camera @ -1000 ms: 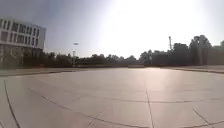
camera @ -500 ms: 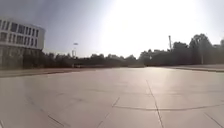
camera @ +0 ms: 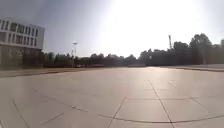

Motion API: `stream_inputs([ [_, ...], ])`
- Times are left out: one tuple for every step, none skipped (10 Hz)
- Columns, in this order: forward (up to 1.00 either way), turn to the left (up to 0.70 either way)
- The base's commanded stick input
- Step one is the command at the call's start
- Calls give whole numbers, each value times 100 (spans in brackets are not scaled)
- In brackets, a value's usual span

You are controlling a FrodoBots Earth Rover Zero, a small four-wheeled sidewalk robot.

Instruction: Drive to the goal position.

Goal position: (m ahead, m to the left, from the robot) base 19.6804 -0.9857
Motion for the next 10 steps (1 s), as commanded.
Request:
stream_inputs([
  [70, 0],
  [70, 0],
  [70, 0],
  [70, 0],
  [70, 0],
  [70, 0],
  [68, 0],
  [64, 0],
  [64, 0],
  [64, 0],
])
